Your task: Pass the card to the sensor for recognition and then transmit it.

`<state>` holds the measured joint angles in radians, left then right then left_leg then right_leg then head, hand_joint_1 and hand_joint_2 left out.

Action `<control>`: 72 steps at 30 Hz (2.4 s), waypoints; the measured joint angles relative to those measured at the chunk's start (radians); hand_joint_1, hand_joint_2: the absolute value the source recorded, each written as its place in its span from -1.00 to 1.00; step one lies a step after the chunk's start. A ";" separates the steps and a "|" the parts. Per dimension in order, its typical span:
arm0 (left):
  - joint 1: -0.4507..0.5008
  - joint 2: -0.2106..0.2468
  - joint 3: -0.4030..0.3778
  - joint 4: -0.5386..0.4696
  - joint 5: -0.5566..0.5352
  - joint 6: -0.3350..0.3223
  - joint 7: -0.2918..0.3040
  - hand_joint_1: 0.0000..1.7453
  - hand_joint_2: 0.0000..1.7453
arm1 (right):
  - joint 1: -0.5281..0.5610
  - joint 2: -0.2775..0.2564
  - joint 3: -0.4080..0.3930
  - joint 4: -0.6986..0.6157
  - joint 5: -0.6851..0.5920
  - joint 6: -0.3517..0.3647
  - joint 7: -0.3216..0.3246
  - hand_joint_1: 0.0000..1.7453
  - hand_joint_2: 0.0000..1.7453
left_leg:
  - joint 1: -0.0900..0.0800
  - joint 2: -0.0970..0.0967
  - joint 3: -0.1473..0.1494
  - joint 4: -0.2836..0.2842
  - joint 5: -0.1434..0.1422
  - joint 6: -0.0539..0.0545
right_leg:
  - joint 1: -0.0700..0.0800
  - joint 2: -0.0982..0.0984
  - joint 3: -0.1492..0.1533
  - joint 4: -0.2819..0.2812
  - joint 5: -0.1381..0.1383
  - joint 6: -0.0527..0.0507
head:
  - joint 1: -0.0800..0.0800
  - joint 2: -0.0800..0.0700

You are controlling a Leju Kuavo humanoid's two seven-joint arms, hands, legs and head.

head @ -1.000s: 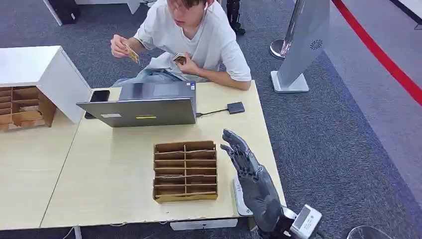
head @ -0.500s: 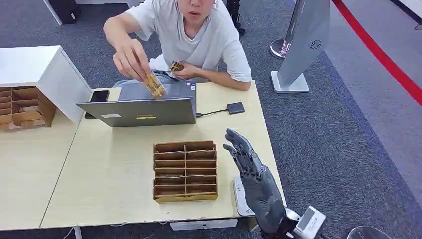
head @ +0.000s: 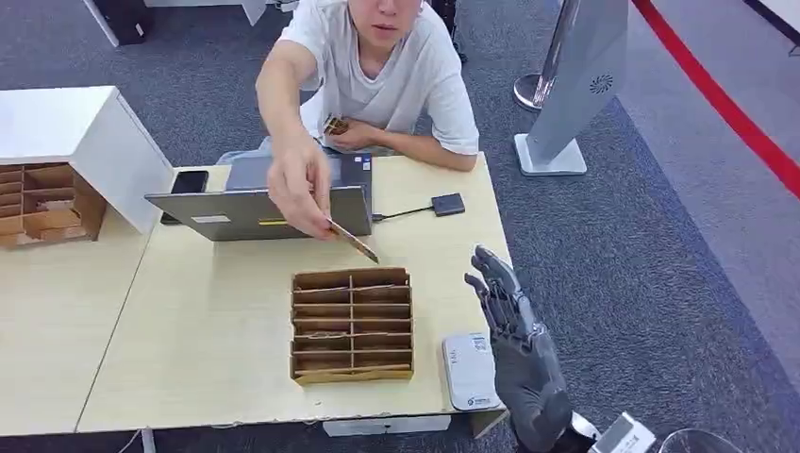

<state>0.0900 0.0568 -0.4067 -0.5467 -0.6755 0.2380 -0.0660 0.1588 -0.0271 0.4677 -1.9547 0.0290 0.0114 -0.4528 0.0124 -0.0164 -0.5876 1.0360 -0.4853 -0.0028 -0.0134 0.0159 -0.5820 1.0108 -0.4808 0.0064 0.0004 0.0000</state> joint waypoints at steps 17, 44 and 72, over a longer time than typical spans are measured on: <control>-0.173 -0.068 0.163 0.237 0.333 -0.180 -0.063 -1.00 -1.00 | -0.116 -0.014 0.061 0.075 -0.070 0.002 -0.008 -1.00 -1.00 | 0.000 0.000 0.001 0.000 0.002 0.000 | 0.000 -0.001 0.002 0.001 0.002 0.000 | 0.000 0.000; -0.201 -0.114 0.163 0.290 0.231 -0.068 0.013 -1.00 -1.00 | -0.374 -0.015 0.217 0.198 0.569 -0.337 0.209 -1.00 1.00 | 0.000 0.000 0.001 0.000 0.002 0.000 | 0.000 -0.001 0.002 0.001 0.001 0.000 | 0.000 0.000; -0.205 -0.104 0.163 0.296 0.160 -0.095 0.055 -1.00 -1.00 | -0.469 -0.015 0.233 0.290 1.182 -0.443 0.485 -1.00 1.00 | 0.000 0.000 0.001 0.000 0.002 0.000 | 0.000 -0.001 0.002 0.001 0.002 0.000 | 0.000 0.000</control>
<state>-0.1150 -0.0469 -0.2441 -0.2502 -0.5158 0.1427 -0.0114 -0.3107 -0.0420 0.7012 -1.6647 1.2113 -0.4318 0.0317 0.0124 -0.0168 -0.5865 1.0364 -0.4835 -0.0029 -0.0134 0.0151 -0.5804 1.0117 -0.4792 0.0063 0.0004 0.0000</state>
